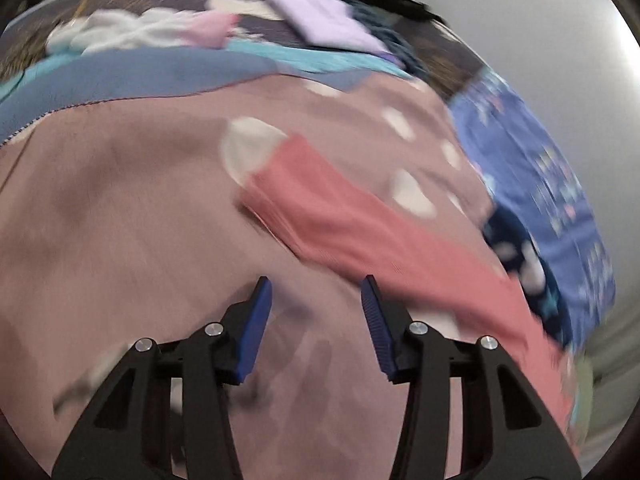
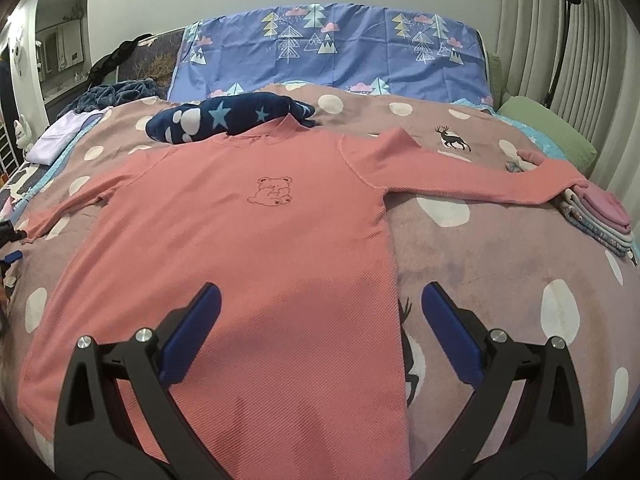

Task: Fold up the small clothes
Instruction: 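Grasp the pink shirt's side edge with the left gripper and lift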

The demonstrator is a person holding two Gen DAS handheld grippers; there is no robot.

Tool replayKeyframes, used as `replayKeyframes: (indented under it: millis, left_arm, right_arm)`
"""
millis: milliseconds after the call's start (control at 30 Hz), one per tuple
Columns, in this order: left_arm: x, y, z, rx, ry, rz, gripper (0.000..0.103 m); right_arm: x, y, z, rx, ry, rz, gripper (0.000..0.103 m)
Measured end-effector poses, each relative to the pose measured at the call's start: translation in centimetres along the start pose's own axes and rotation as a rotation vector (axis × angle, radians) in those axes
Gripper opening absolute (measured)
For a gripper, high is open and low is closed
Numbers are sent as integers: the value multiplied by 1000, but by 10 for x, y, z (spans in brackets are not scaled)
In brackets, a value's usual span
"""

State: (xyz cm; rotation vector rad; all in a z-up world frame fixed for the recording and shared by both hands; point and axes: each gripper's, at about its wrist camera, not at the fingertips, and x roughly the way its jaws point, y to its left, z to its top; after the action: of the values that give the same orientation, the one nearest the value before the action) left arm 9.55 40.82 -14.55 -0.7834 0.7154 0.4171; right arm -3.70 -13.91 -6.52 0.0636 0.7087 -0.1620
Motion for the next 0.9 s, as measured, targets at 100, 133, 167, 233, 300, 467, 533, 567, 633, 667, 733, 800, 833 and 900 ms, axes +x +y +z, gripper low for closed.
replayKeyframes:
  millis: [100, 133, 167, 233, 300, 467, 533, 567, 633, 667, 733, 800, 833, 900]
  left_arm:
    - [18, 8, 20, -46, -16, 21, 48]
    - [22, 6, 25, -46, -22, 31, 48]
    - [25, 4, 29, -43, -27, 44, 48]
    - [34, -1, 38, -39, -31, 48, 29]
    - [41, -2, 43, -44, -1, 10, 6]
    - [23, -54, 47, 52, -45, -89, 5]
    - [9, -98, 44, 141, -61, -153, 5]
    - [1, -120, 40, 188, -67, -184, 5]
    - [-16, -173, 26, 303, -75, -261, 5]
    - [-24, -199, 16, 359, -73, -298, 5]
    - [-38, -252, -11, 473, -60, -378, 5]
    - [-48, -302, -47, 580, -25, -463, 5]
    - [-50, -317, -61, 612, -6, -497, 5]
    - [-52, -347, -97, 679, 49, -564, 6]
  right_arm:
    - [6, -1, 2, -15, -4, -5, 101]
    - [9, -2, 4, -17, -3, 2, 101]
    - [13, -3, 5, -16, -1, 11, 101]
    - [19, -4, 9, -13, 4, 27, 101]
    - [24, -4, 12, -10, 6, 41, 101]
    - [36, -4, 20, -6, 2, 79, 101]
    - [41, -6, 23, 5, 8, 100, 101]
    - [43, -8, 24, 12, 10, 106, 101]
    - [46, -12, 26, 27, 10, 118, 101]
    - [46, -15, 27, 34, 8, 124, 101]
    - [48, -21, 29, 54, 2, 137, 101]
    - [49, -29, 30, 75, 0, 145, 101]
    - [50, -32, 30, 83, 1, 147, 101]
    - [52, -41, 29, 104, 7, 152, 101]
